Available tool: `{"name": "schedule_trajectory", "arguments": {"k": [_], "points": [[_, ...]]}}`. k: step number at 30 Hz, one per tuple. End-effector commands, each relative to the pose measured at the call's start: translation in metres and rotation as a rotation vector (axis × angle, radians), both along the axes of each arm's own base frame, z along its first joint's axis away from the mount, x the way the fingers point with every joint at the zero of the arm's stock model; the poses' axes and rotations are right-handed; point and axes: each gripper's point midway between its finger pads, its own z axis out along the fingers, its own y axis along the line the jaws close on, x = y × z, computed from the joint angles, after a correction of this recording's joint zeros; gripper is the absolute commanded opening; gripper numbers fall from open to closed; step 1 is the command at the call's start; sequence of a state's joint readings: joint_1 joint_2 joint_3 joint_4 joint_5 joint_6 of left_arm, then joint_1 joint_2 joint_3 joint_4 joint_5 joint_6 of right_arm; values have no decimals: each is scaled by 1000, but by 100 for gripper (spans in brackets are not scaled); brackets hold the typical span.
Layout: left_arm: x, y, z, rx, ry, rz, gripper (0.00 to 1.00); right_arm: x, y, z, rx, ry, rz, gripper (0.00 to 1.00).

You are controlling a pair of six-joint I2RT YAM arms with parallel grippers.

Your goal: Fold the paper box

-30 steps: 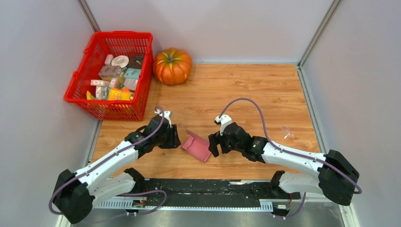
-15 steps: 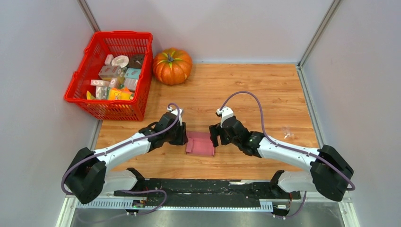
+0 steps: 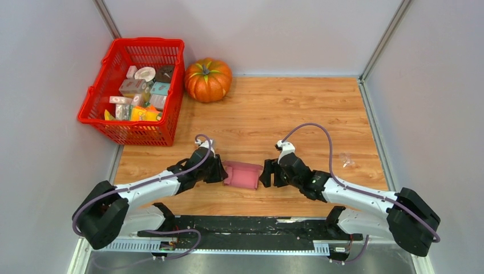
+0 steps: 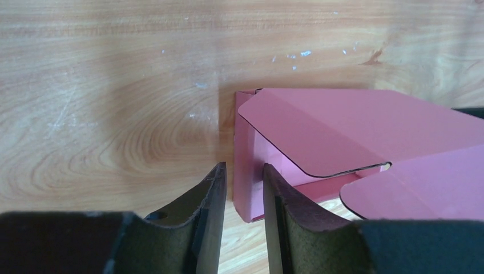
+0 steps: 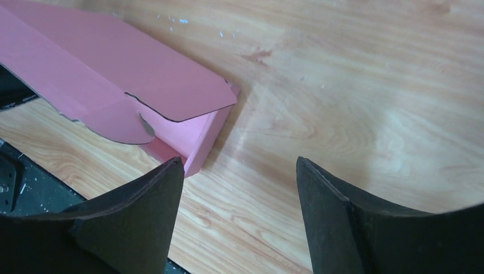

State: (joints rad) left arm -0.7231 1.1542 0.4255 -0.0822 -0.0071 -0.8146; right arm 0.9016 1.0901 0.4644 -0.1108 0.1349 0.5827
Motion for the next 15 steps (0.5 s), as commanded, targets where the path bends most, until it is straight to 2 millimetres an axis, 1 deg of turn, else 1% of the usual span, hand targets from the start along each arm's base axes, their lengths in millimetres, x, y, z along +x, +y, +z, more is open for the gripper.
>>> {"name": "schedule_trajectory", "arguments": {"k": [1,3,4,5,6,7,8,9,10,11,12,13,14,15], "points": [[17,-19,14,-73,-54,28,37,0,23,12,157,27,-6,70],[17,-19,10,-51,-58,26,36,-2,29,12,177,36,9,67],[15,-17,5,-27,-45,27,34,-2,31,8,172,47,13,64],[17,-20,7,-18,-55,23,31,-1,33,8,180,45,17,61],[18,-15,4,25,-60,32,29,-1,35,7,183,52,21,59],[14,-8,-1,75,-40,36,27,-2,36,2,174,63,25,56],[18,-10,1,99,-48,35,23,-2,38,2,178,65,28,55],[20,-6,1,148,-71,45,21,-1,40,0,174,68,32,53],[16,2,-5,212,-59,44,19,0,40,-1,175,69,29,51],[21,2,0,249,-84,55,12,2,42,1,182,63,28,51],[26,10,4,350,-151,86,5,2,42,-1,181,69,25,51],[17,31,-10,506,-120,86,0,1,43,0,184,70,24,50],[26,29,2,557,-146,111,0,1,43,0,186,72,22,50],[30,36,3,635,-161,140,0,0,42,0,189,75,19,50]]}}
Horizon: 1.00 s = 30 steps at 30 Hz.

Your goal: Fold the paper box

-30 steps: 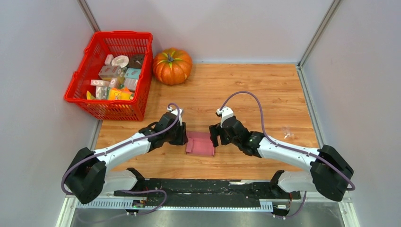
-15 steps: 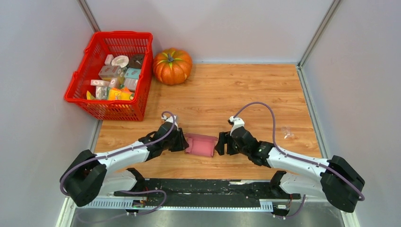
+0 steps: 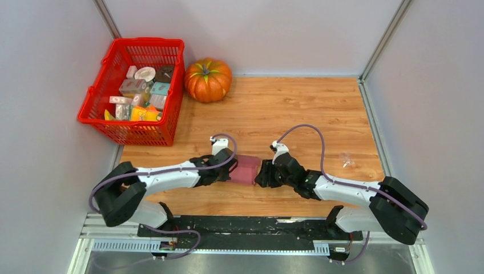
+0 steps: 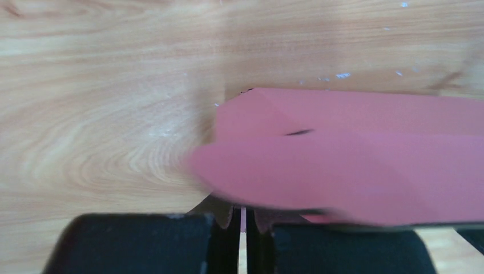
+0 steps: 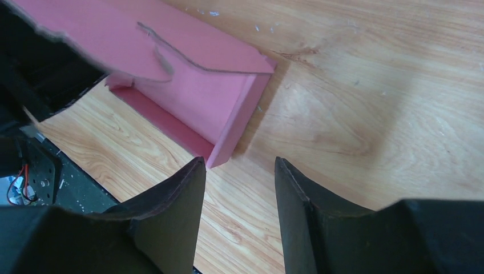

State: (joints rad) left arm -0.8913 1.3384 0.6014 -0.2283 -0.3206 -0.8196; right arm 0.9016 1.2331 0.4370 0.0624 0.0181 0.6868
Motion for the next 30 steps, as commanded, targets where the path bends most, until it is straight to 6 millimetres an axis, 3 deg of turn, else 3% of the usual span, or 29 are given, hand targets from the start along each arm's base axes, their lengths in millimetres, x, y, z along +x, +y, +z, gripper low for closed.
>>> {"name": "schedule_trajectory", "arguments": {"k": [1,3,6,9,12,15,16,19,23,29,30], "points": [[5,49,-4,495,-55,67,0,9,14,20,86,-39,-11,50],[10,42,0,575,-95,78,0,8,9,17,75,-33,-27,50],[3,39,-16,668,-78,39,0,8,3,19,72,-39,-53,50],[2,37,-18,656,-80,22,0,8,-4,22,65,-53,-72,50],[4,28,-5,575,-106,-2,0,9,-12,25,56,-69,-92,51],[3,18,12,473,-126,-19,26,12,-20,30,48,-87,-105,51],[2,16,21,424,-141,-22,39,11,-25,27,28,-80,-108,51],[-4,5,37,294,-153,-63,52,13,-35,32,9,-99,-121,52],[-19,-10,54,121,-135,-141,59,15,-48,36,-16,-114,-130,52],[-41,-2,86,-63,-192,-247,60,18,-57,44,-78,-116,-126,60],[-44,0,91,-88,-202,-261,60,20,-58,43,-86,-103,-130,65]]}}
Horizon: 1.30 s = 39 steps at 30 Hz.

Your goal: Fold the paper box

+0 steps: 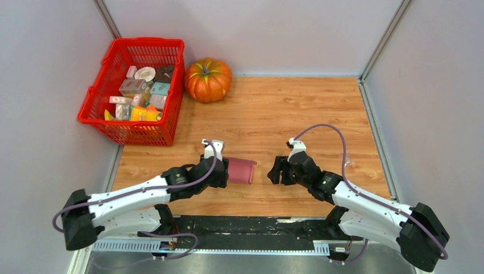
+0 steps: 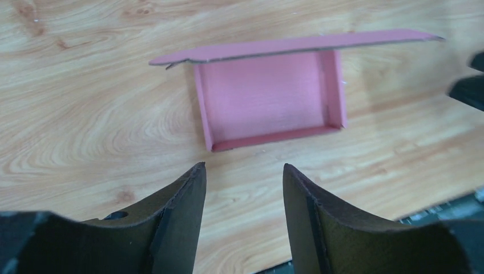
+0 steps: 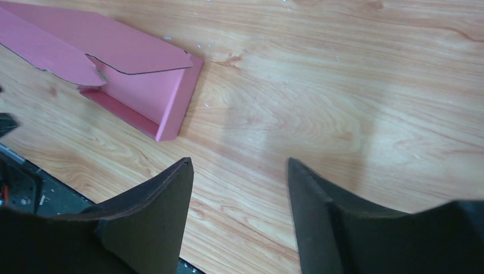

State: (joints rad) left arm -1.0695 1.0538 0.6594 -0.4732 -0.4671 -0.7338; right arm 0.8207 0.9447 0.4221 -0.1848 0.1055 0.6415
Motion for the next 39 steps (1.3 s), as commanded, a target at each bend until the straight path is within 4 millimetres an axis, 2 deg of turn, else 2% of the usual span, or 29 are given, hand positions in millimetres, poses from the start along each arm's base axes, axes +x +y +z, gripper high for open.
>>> {"name": "schedule_trajectory", "arguments": {"k": [1,2,3,5,6,7,8,9,10,11,14,15,16,17,18,20,21,23,24,26,27,31,34,36,38,39], "points": [[-17,0,33,-171,-50,-133,61,14,-4,18,-43,-17,-13,70],[-20,3,39,-190,-61,-152,61,15,-6,17,-58,2,-13,76],[-23,7,44,-205,-71,-165,61,18,-8,15,-72,24,-20,90],[-27,12,68,-260,-125,-200,63,24,-7,22,-87,21,-9,98],[-29,18,73,-253,-129,-205,63,25,-6,18,-98,43,2,100],[-29,20,92,-284,-165,-213,65,27,-3,20,-100,50,25,100],[-30,21,99,-275,-182,-234,65,30,0,29,-104,58,39,100],[-32,23,103,-268,-185,-247,66,32,2,26,-101,98,51,100],[-31,21,116,-276,-200,-258,66,35,2,28,-98,112,49,100],[-33,20,120,-268,-204,-284,66,42,3,33,-86,118,37,100],[-37,10,133,-274,-215,-358,66,72,-24,41,-53,137,-110,100],[-37,6,138,-284,-227,-377,66,96,-52,48,-51,131,-257,100],[-38,3,141,-283,-235,-402,66,107,-73,51,-71,133,-357,100],[-41,0,144,-298,-234,-426,66,107,-96,42,-119,190,-441,100],[-43,-2,147,-306,-236,-444,66,123,-134,51,-120,194,-586,100],[-51,-7,156,-338,-235,-492,66,123,-174,43,-133,262,-701,100],[-54,-9,158,-349,-235,-515,66,124,-205,44,-70,289,-785,100],[-62,-11,161,-371,-230,-554,67,121,-228,39,-4,304,-835,100],[-64,-8,164,-382,-238,-560,67,117,-251,38,41,318,-909,100],[-66,-6,160,-387,-235,-557,67,107,-270,29,77,350,-990,100],[-68,-4,161,-395,-241,-555,67,102,-286,26,89,365,-1056,100],[-74,1,161,-440,-266,-563,68,96,-303,9,93,422,-1104,100],[-80,2,163,-469,-287,-588,68,99,-307,-2,85,456,-1098,100],[-83,1,163,-481,-296,-612,68,99,-317,-9,41,474,-1131,100],[-88,4,162,-482,-306,-636,68,104,-317,-15,43,493,-1119,100],[-90,6,162,-484,-313,-641,68,111,-316,-11,56,484,-1090,99]]}}
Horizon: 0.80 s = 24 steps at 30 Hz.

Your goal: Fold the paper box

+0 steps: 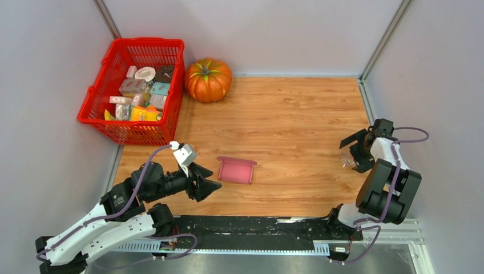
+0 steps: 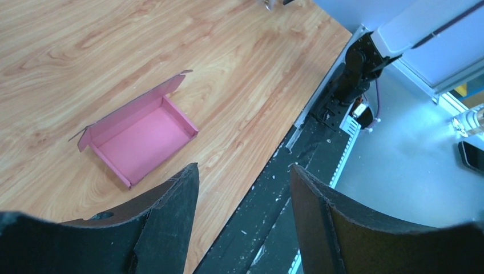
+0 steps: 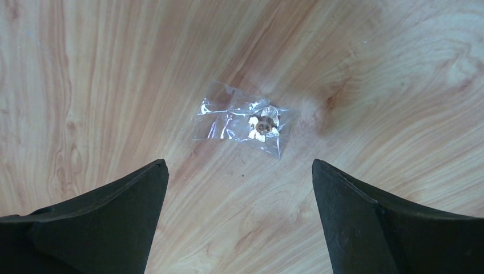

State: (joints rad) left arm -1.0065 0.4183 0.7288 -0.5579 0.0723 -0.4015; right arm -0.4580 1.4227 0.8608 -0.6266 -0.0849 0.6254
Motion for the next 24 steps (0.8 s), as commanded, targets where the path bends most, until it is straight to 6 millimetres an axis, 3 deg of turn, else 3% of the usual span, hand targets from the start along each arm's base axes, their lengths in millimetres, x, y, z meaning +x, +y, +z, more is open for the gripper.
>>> {"name": "schedule_trajectory", "arguments": {"k": [1,9,17,24], "points": [[-9,1,5,-27,-58,-59,68,20,-10,6,-12,-26,30,99],[-18,14,10,-82,-98,-63,68,27,-19,-11,-45,12,89,91],[-21,14,9,-87,-97,-80,69,29,-21,-31,-28,89,79,87],[-22,12,9,-91,-97,-92,69,29,0,-50,-9,193,101,74]]}}
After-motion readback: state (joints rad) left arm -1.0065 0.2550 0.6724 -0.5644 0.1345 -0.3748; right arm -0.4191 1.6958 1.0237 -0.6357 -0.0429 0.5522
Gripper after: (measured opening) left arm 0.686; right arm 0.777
